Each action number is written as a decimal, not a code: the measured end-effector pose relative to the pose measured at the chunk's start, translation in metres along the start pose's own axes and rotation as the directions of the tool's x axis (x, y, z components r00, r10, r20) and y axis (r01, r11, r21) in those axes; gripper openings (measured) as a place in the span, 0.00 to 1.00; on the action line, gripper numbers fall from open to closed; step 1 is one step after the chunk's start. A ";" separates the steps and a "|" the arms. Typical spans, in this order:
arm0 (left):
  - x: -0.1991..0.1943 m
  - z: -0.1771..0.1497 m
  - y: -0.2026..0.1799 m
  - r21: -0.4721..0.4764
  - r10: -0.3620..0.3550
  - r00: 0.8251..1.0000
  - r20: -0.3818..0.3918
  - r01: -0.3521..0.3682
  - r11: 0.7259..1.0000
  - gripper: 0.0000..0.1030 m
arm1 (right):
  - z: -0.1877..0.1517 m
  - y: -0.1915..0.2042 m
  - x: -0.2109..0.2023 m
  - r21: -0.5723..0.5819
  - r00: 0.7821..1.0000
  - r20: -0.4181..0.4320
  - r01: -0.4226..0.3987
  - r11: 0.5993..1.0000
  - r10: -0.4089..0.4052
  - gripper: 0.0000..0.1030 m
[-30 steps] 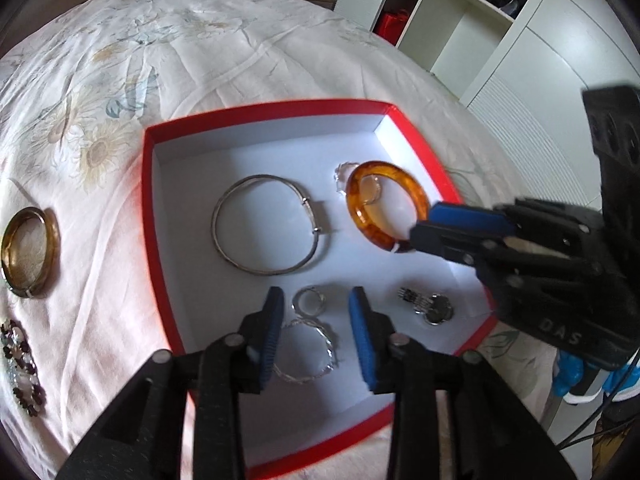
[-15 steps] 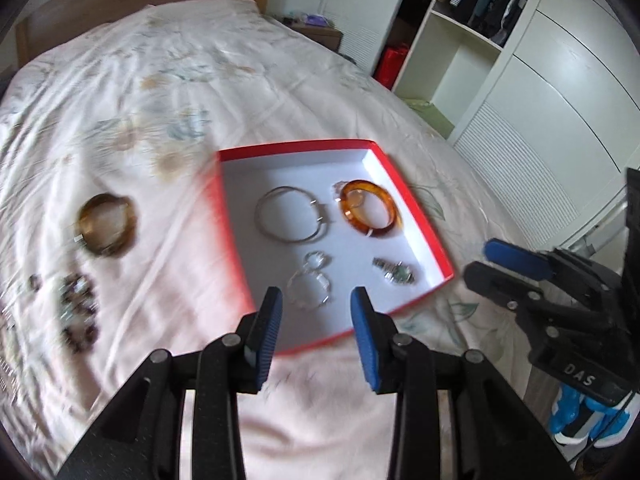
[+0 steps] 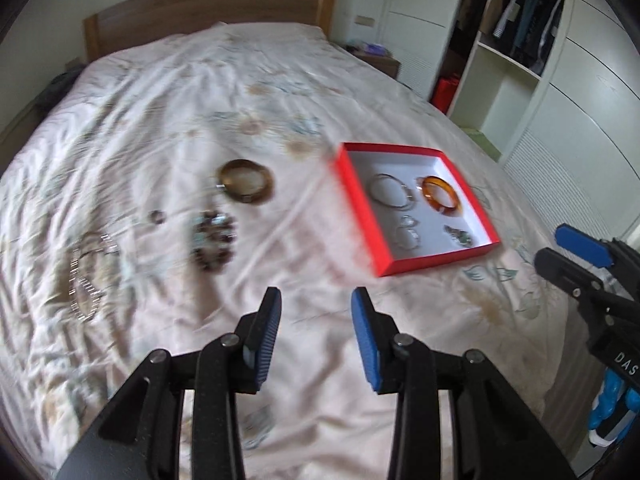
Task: Organize jewelry
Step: 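Move both tools back toward the silver chain necklace and beaded bracelet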
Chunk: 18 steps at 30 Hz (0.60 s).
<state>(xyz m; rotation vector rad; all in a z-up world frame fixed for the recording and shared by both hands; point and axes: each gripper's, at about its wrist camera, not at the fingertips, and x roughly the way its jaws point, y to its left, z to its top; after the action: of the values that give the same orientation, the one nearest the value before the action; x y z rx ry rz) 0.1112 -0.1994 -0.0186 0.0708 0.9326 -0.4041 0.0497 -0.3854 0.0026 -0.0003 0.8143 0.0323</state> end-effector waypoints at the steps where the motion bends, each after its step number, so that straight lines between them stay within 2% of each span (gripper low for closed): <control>1: -0.003 -0.003 0.004 -0.003 0.005 1.000 0.001 -0.005 1.000 0.34 | -0.001 0.005 -0.002 -0.013 1.000 0.002 0.002 1.000 -0.002 0.50; 7: -0.016 -0.027 0.035 -0.060 0.004 0.999 -0.053 -0.008 0.998 0.34 | -0.006 0.031 -0.012 -0.076 1.000 0.020 0.015 0.997 -0.014 0.53; 10: -0.021 -0.036 0.048 -0.081 0.029 0.997 -0.068 -0.035 0.996 0.34 | -0.006 0.039 -0.016 -0.092 0.999 0.033 0.026 0.995 -0.023 0.55; 18: -0.040 -0.053 0.087 -0.147 0.085 0.994 -0.067 -0.094 0.985 0.34 | -0.003 0.052 -0.018 -0.113 0.999 0.038 0.040 0.993 -0.036 0.55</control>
<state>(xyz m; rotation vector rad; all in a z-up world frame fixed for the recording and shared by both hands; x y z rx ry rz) 0.0816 -0.0945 -0.0281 -0.0119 1.0130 -0.2486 0.0341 -0.3335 0.0140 -0.1227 0.7751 0.0426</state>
